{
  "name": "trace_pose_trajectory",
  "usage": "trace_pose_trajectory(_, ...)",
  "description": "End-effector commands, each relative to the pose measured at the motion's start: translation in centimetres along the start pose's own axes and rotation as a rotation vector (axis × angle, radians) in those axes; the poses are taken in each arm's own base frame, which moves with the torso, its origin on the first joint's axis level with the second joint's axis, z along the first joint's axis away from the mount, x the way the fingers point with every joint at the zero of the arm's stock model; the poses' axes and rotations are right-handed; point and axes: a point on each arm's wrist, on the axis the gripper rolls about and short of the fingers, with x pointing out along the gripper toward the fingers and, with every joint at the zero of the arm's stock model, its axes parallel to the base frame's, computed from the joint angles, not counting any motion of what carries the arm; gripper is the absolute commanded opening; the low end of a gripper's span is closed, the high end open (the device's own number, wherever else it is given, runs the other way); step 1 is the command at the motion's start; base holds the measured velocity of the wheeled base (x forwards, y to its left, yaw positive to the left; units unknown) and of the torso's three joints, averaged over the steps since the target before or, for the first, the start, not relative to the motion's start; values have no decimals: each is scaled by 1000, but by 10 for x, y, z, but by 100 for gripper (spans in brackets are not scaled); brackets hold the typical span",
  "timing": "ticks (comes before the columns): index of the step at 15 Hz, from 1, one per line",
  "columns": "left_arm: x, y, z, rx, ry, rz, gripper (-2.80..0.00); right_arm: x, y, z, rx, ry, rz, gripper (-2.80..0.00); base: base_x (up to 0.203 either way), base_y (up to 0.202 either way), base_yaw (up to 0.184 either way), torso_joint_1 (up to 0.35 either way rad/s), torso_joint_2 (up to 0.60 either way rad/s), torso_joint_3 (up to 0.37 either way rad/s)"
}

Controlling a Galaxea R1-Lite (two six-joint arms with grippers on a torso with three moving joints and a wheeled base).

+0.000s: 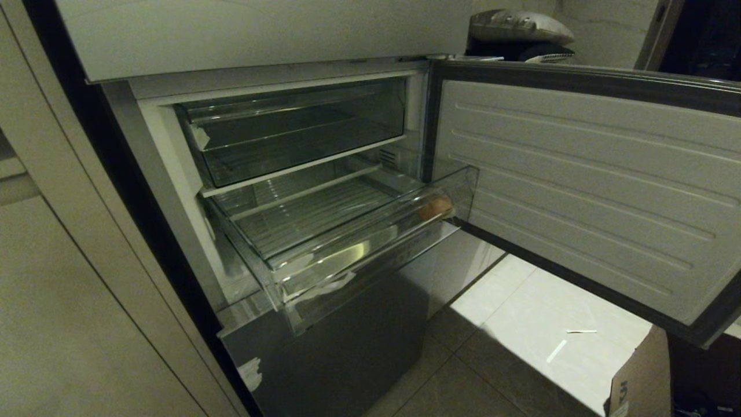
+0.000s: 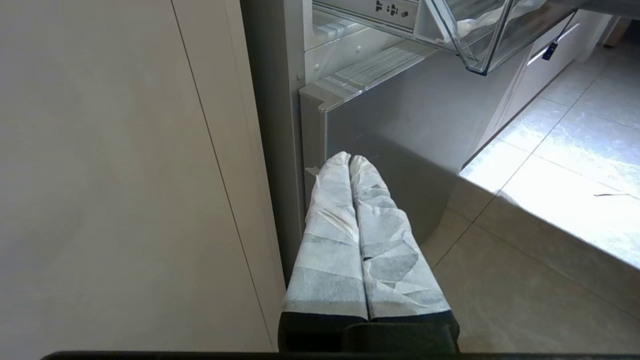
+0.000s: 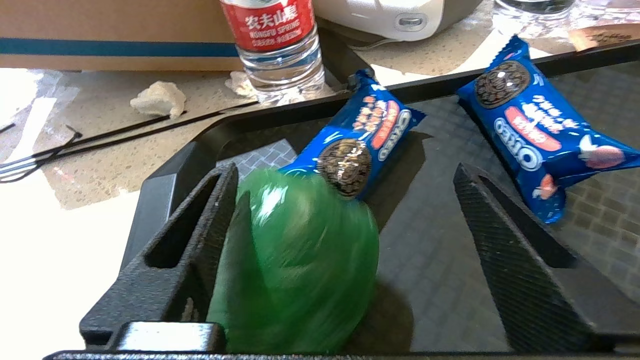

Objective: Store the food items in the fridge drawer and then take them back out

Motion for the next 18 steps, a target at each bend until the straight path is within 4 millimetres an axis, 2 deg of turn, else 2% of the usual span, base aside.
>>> trace_pose_trajectory(1,0,0,0,0,0,0,-280,-5,1,6,0,-17,2,0,0,0,0,0,0,0)
trace_pose_trajectory(2,0,0,0,0,0,0,-280,-13,3,15,3,-41,2,0,0,0,0,0,0,0)
trace_pose_trajectory(3,0,0,0,0,0,0,-280,-22,5,22,11,-61,2,-280,0,0,0,0,0,0)
trace_pose_trajectory(7,0,0,0,0,0,0,-280,-71,17,48,20,-135,3,-280,0,0,0,0,0,0)
trace_pose_trajectory(9,0,0,0,0,0,0,-280,-107,28,55,14,-163,10,-280,0,0,0,0,0,0)
trace_pose_trajectory(11,0,0,0,0,0,0,-280,-153,41,55,-4,-176,46,-280,0,0,0,0,0,0)
trace_pose_trajectory(13,0,0,0,0,0,0,-280,-191,57,40,-27,-113,104,-280,0,0,0,0,0,0)
trace_pose_trajectory(15,0,0,0,0,0,0,-280,-223,83,10,-56,-15,232,-280,0,0,0,0,0,0)
trace_pose_trajectory(18,0,0,0,0,0,0,-280,-259,117,-28,-108,62,460,-280,0,0,0,0,0,0)
